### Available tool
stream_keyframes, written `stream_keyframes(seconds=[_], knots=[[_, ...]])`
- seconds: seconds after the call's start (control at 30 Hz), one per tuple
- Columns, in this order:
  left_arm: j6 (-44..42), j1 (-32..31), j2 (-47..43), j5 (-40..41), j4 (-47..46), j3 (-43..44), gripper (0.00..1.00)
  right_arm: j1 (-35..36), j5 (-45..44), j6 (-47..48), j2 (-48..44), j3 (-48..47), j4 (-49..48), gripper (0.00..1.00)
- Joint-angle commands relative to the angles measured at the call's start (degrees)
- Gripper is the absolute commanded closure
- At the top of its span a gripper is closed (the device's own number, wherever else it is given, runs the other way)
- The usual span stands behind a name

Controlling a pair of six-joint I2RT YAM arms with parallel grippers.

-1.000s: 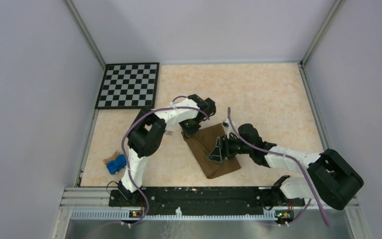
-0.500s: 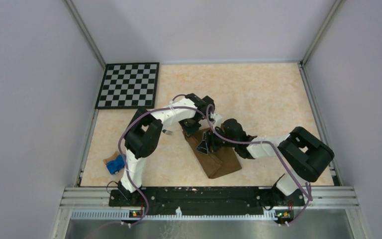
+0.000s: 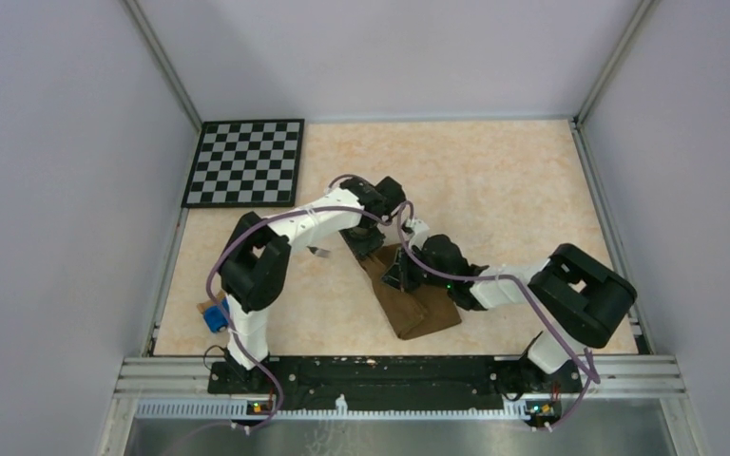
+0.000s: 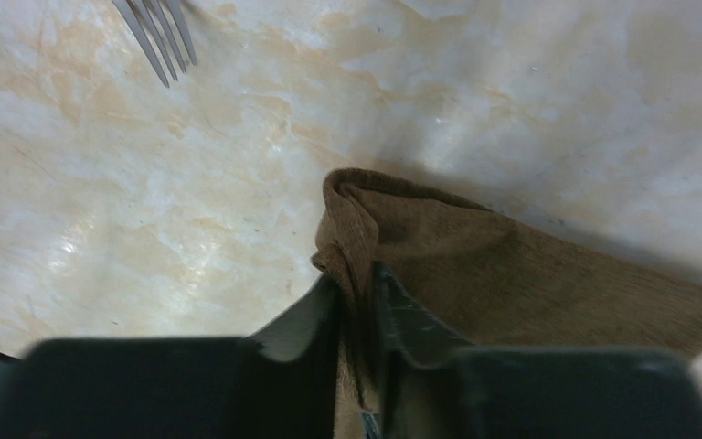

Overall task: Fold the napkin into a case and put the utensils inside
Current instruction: Fold the lower triangle-folded napkin at the center of the board.

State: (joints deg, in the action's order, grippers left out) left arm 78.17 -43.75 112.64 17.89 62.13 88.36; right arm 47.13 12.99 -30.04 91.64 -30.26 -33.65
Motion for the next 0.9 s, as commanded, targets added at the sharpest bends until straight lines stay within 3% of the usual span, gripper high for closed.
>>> stream_keyframes(seconds=[0.0, 0.17, 0.47, 0.67, 0.77, 0.87], knots=[[-6.09, 0.73, -8.84, -4.27, -6.79, -4.14, 0.47, 0.5, -1.42, -9.85, -5.08, 3.43, -5.95, 1.0], [-12.4, 1.7, -15.51, -9.43, -14.81, -9.25, 0.19, 0.35, -4.43, -16.15, -9.45, 6.68, -4.37, 1.0], [-28.21, 3.31, -25.81, -17.33, -34.23, -19.69, 0.02, -1.63, -5.88, -22.6, -11.2, 9.29, -1.82, 1.0], [-31.88, 6.88, -32.47, -24.43, -45.98, -28.57, 0.04, -3.85, -5.1, -25.23, -9.97, 12.96, -5.88, 1.0], [-32.01, 9.86, -34.22, -28.31, -50.09, -32.78, 0.15, -4.43, -5.57, -25.32, -9.61, 13.58, -6.13, 1.0], [-31.52, 12.72, -34.29, -33.17, -54.87, -36.93, 0.31, -5.07, -5.37, -25.37, -8.76, 13.94, -6.81, 1.0]])
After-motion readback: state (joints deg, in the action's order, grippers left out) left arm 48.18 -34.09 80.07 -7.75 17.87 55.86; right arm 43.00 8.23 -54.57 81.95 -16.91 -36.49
